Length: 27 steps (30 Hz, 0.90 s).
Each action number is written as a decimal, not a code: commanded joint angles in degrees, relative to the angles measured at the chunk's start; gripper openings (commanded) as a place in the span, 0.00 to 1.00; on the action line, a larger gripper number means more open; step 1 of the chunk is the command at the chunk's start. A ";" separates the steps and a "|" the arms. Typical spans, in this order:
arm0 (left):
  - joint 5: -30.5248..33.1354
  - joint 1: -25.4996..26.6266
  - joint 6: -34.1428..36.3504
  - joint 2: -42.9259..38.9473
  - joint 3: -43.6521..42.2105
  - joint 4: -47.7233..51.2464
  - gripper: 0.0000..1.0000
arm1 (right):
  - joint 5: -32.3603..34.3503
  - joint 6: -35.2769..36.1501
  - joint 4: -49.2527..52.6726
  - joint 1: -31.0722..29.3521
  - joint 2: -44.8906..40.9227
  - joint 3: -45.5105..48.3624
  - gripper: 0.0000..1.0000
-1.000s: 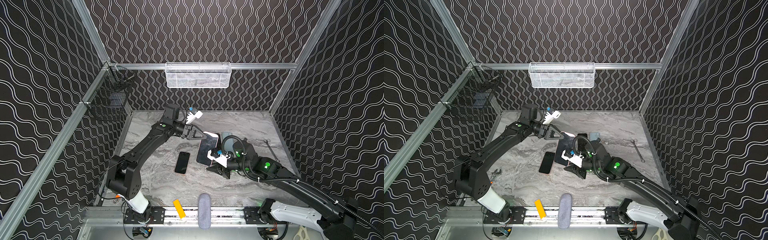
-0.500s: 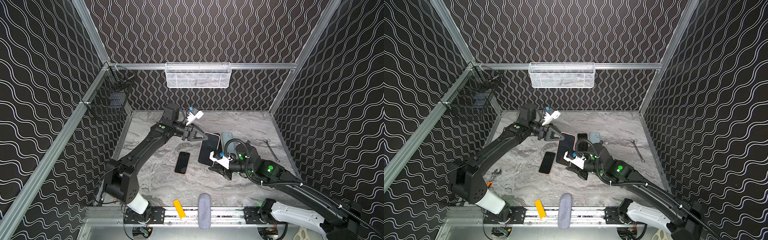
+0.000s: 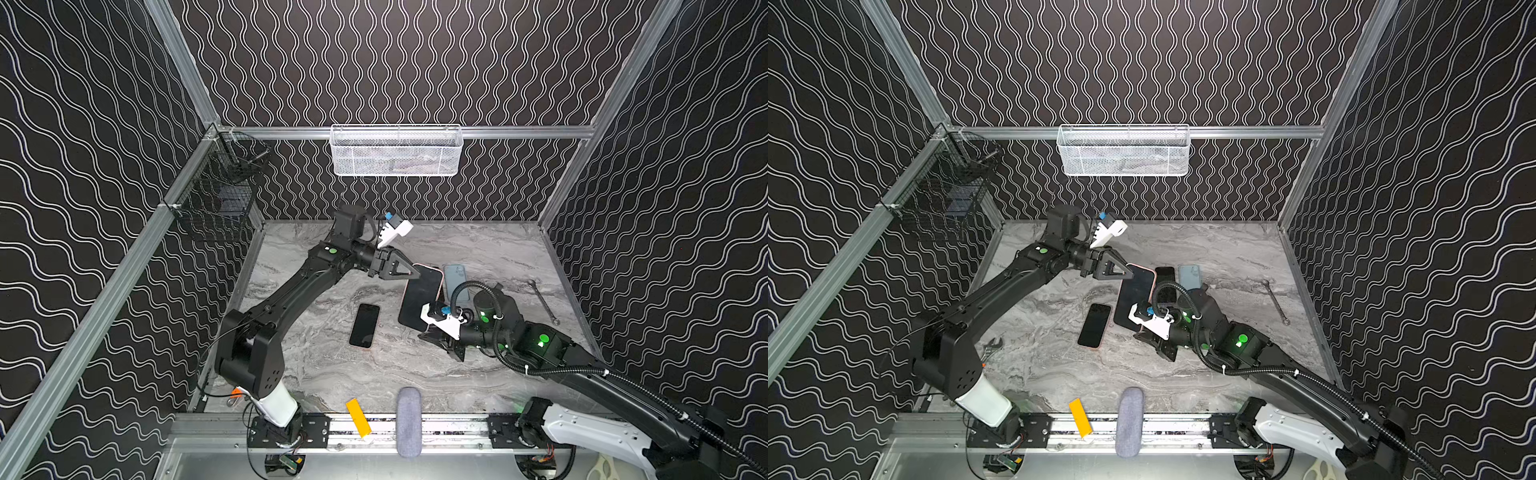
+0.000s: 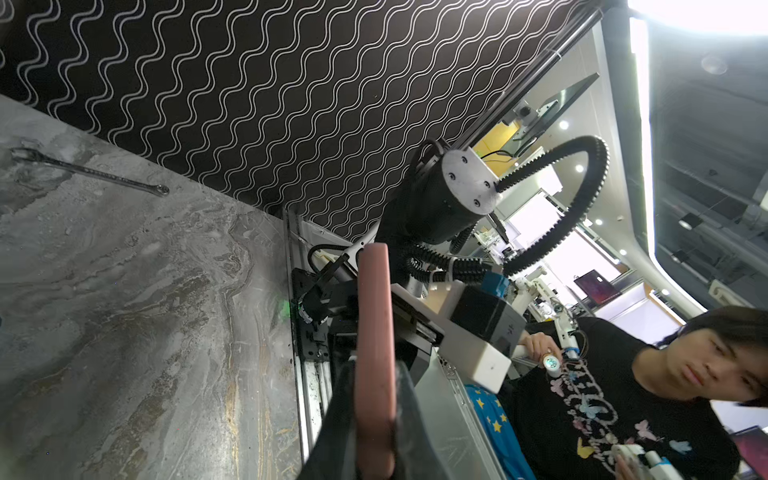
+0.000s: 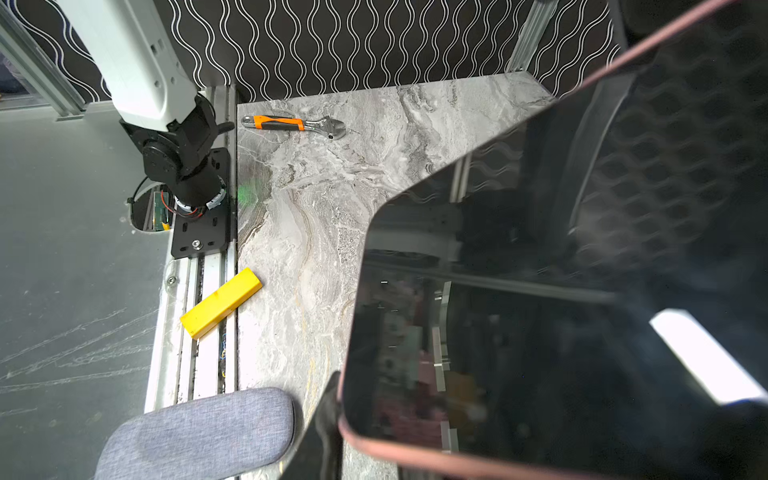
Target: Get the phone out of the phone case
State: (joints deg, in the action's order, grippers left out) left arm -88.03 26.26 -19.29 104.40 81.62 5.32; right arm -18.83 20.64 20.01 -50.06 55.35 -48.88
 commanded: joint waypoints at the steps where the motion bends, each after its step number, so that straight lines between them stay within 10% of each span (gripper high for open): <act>1: 1.40 0.51 -0.08 1.82 0.90 -1.11 0.00 | -0.24 2.12 -4.09 -0.63 0.08 -0.64 0.22; 19: 3.92 2.74 -1.63 3.46 1.41 -1.56 0.00 | 2.17 0.96 -6.44 -0.37 -1.69 1.45 0.23; 27: 8.01 1.61 -3.59 -0.16 0.40 -2.77 0.00 | -12.10 -3.64 -5.97 6.90 -2.32 0.83 0.37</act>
State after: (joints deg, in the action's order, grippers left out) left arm -83.00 28.27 -22.31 105.14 82.39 5.10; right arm -22.26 19.11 20.05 -45.15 53.25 -47.09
